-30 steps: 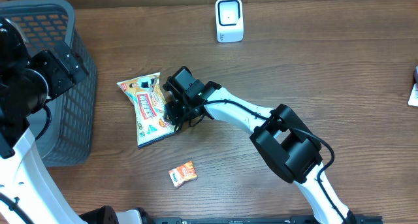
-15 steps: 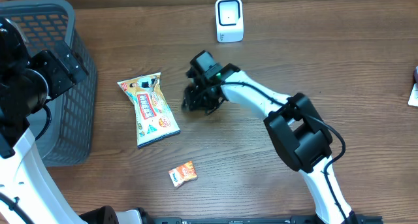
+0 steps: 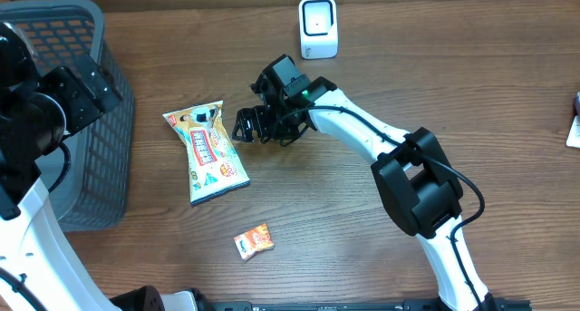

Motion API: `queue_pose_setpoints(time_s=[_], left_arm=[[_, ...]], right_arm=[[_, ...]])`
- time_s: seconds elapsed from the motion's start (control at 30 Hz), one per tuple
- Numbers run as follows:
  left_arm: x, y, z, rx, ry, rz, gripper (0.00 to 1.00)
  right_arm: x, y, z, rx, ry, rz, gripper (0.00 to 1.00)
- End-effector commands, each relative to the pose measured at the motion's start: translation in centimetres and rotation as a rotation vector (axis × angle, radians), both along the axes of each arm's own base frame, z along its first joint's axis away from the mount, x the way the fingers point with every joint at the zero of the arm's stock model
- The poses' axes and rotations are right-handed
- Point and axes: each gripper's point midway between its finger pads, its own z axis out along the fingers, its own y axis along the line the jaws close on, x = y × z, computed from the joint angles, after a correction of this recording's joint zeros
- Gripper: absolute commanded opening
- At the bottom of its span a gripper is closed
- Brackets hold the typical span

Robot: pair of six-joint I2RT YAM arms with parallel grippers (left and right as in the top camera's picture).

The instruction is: Scan the item barcode

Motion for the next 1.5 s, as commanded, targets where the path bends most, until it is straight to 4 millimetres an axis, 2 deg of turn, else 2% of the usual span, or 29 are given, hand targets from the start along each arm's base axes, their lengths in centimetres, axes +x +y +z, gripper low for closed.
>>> queue_pose_setpoints(time_s=[0.0,0.07,0.1,0.13,0.17,0.2,0.33,0.37,0.4,0.47,0.63,0.73,0.87,0.97,1.03,1.1,1.2,1.27,1.33,1.37,1.43,1.47], left_arm=[[0.4,-3.6,0.0,-0.169,-0.029,-0.127,1.00],[0.7,-6.5,0.1,-0.209,-0.042,-0.313,1.00],[0.8,-7.2,-0.2,-0.213,-0.034,-0.351,1.00],[0.9,-7.5,-1.5,-0.203,0.016,-0.362,0.92],[1.0,-7.7,-2.9,-0.190,0.071,-0.360,0.80],[1.0,-7.9,-4.7,-0.190,0.135,-0.361,0.71],[1.0,-10.7,-12.4,-0.242,0.389,-0.437,0.46],[1.1,-11.1,-13.3,-0.246,0.411,-0.450,0.41],[1.4,-11.9,-15.3,-0.240,0.454,-0.472,0.40],[1.7,-10.8,-19.3,-0.152,0.553,-0.350,0.46],[1.9,-9.3,-25.3,-0.107,0.645,-0.216,0.47],[2.7,-7.0,-28.7,-0.018,0.665,-0.119,0.47],[4.6,-5.9,-30.6,0.039,0.634,-0.093,0.47],[6.4,-6.5,-32.5,0.006,0.614,-0.101,0.47],[6.8,-6.4,-33.6,0.005,0.627,-0.081,0.47],[7.0,-6.5,-35.7,-0.003,0.671,-0.074,0.46],[6.8,-6.5,-37.7,-0.003,0.723,-0.077,0.42],[6.5,-7.5,-39.3,-0.044,0.765,-0.124,0.35],[6.5,-9.7,-40.7,-0.135,0.788,-0.247,0.26],[6.3,-11.0,-41.4,-0.186,0.801,-0.299,0.16],[6.1,-12.4,-41.7,-0.219,0.810,-0.361,0.08],[6.0,-13.0,-41.7,-0.224,0.809,-0.384,0.07]], right_arm=[[1.1,-0.8,1.8,0.098,0.046,0.004,1.00],[1.9,-1.9,2.1,0.120,0.083,-0.030,1.00],[2.4,-2.6,2.0,0.117,0.110,-0.066,1.00],[3.4,-4.2,1.8,0.108,0.149,-0.127,1.00],[4.0,-5.5,1.7,0.099,0.175,-0.166,1.00],[4.6,-6.9,1.5,0.090,0.199,-0.196,1.00],[5.8,-12.5,0.7,0.020,0.279,-0.316,1.00],[6.0,-13.3,0.8,0.008,0.277,-0.330,1.00],[6.4,-15.0,1.1,-0.037,0.252,-0.355,1.00],[6.8,-17.9,3.2,-0.134,0.165,-0.406,1.00],[7.1,-19.2,8.0,-0.142,0.050,-0.441,1.00],[6.8,-19.6,11.0,-0.114,0.001,-0.449,1.00],[6.4,-19.7,11.9,-0.110,-0.006,-0.449,1.00],[6.1,-19.8,11.8,-0.117,0.008,-0.448,1.00],[6.0,-19.7,11.8,-0.117,0.005,-0.436,1.00],[5.8,-19.7,11.8,-0.118,-0.005,-0.407,1.00],[5.6,-19.7,11.7,-0.125,0.000,-0.400,1.00],[5.5,-19.7,11.7,-0.123,-0.010,-0.383,1.00],[5.5,-19.7,11.7,-0.125,-0.014,-0.377,1.00],[5.5,-19.7,11.7,-0.125,-0.013,-0.377,1.00],[5.5,-19.7,11.7,-0.126,-0.012,-0.377,1.00],[5.4,-19.7,11.6,-0.126,-0.012,-0.377,1.00]])
